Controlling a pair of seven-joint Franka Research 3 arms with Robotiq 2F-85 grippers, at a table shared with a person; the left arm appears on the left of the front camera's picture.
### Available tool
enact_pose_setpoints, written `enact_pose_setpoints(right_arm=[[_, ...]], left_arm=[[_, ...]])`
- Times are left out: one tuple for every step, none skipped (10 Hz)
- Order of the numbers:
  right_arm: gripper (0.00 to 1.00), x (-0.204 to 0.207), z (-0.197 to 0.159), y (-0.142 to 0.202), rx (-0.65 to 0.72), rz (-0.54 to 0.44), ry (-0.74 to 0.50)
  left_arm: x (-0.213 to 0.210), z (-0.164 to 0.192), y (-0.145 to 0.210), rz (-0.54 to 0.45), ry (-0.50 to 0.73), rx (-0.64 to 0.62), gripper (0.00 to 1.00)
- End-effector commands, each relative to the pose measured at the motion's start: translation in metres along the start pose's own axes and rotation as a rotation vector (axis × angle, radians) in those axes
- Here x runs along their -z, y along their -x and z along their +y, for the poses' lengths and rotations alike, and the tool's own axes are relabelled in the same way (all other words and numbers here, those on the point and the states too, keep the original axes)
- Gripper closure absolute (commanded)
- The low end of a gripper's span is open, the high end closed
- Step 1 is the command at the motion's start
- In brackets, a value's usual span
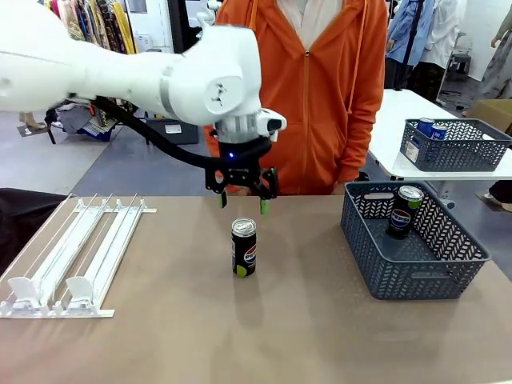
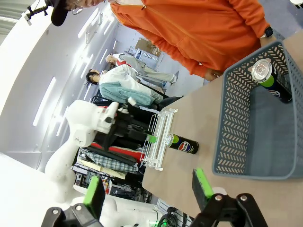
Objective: Retrieve and store the cans from the dispenser.
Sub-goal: Pick up one can from the Automatic Can Dispenser and place it in the middle of the table.
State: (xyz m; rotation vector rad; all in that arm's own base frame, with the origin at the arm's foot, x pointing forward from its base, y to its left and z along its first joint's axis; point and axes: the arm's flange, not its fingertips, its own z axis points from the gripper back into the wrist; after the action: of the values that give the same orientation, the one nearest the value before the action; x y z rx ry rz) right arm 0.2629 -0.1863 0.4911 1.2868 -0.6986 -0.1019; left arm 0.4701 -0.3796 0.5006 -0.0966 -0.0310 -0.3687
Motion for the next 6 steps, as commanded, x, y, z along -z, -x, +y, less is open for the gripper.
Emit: enact_pose_setpoints(right_arm=[[0.0, 0.002, 0.003, -0.004, -0.012, -0.02, -0.026], [0.0, 0.002, 0.003, -0.004, -0.012, -0.02, -0.026], [0.0, 0.002, 0.003, -0.004, -0.012, -0.02, -0.026], [0.0, 0.002, 0.003, -0.004, -0.012, -0.02, -0.026], [0.0, 0.002, 0.003, -0.004, -0.012, -0.02, -0.026], [0.0, 0.002, 0.003, -0.004, -0.012, -0.02, -0.026]], left_arm=[[-0.032, 0.059, 0.061, -0.056, 0.098, -0.061, 0.0], [-0.048, 0.098, 0.085, -0.085, 0.185, -0.117, 0.0], [-0.063, 0.15, 0.115, -0.125, 0.271, -0.22, 0.0], [-0.071, 0.198, 0.145, -0.158, 0.372, -0.3, 0.0], [-0.075, 0.247, 0.177, -0.173, 0.494, -0.351, 0.0], [-0.072, 0.294, 0.206, -0.22, 0.678, -0.315, 0.0]])
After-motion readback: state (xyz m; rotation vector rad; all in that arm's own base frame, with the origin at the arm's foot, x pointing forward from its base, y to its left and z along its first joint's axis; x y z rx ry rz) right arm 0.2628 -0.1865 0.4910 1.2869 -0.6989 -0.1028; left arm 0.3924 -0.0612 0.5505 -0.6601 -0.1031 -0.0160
